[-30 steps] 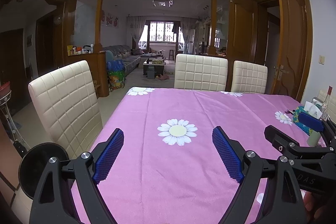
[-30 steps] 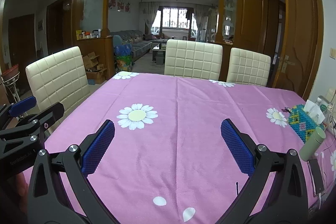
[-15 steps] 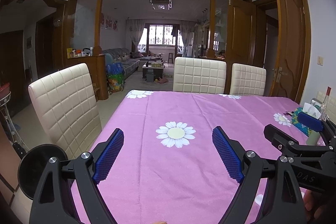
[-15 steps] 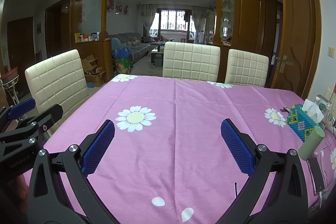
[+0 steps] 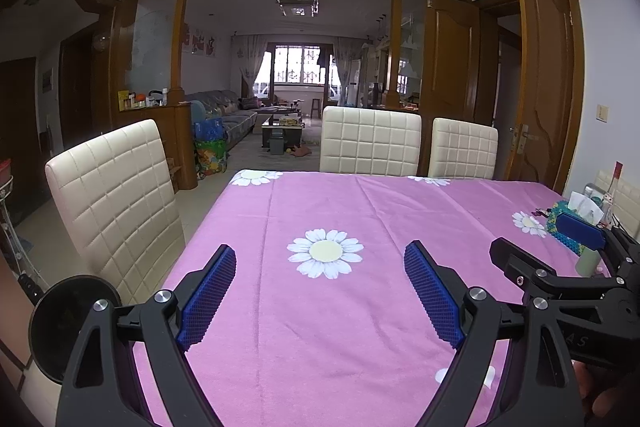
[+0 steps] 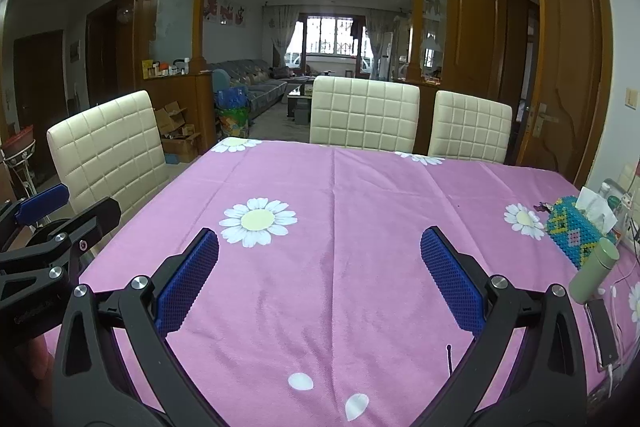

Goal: Collect trash

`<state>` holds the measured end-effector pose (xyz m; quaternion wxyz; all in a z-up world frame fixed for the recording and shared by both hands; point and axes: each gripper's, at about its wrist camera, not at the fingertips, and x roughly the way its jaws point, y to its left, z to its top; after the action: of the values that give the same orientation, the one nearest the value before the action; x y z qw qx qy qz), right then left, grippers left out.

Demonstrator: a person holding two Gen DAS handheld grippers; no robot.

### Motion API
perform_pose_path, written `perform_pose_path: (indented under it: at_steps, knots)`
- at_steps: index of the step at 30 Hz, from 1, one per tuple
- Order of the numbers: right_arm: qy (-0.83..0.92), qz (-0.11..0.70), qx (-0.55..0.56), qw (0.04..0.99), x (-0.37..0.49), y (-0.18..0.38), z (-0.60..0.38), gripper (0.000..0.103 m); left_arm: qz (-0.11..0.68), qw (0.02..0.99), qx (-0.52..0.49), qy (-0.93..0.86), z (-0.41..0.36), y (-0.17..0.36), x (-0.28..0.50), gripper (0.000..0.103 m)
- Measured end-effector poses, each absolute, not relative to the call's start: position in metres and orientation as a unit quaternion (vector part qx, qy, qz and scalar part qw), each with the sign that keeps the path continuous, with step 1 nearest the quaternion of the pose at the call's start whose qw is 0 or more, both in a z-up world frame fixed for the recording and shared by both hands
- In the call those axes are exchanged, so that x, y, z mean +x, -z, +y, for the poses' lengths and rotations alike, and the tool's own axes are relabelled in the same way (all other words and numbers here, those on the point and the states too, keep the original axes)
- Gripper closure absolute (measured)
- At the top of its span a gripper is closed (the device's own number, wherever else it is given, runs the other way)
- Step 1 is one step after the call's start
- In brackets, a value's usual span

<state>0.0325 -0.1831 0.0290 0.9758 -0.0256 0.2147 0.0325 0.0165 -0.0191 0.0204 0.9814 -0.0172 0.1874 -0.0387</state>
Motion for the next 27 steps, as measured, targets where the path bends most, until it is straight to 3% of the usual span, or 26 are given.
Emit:
perform_pose_path:
  at_steps: [27]
  knots:
    - [-0.030,0.218,-0.029,0.975,0.0349,-0.0245,-0.1852,0.003,0.194,0.980,-0.008,0.036,-0.0201,-0.0179,0.0192,0.019]
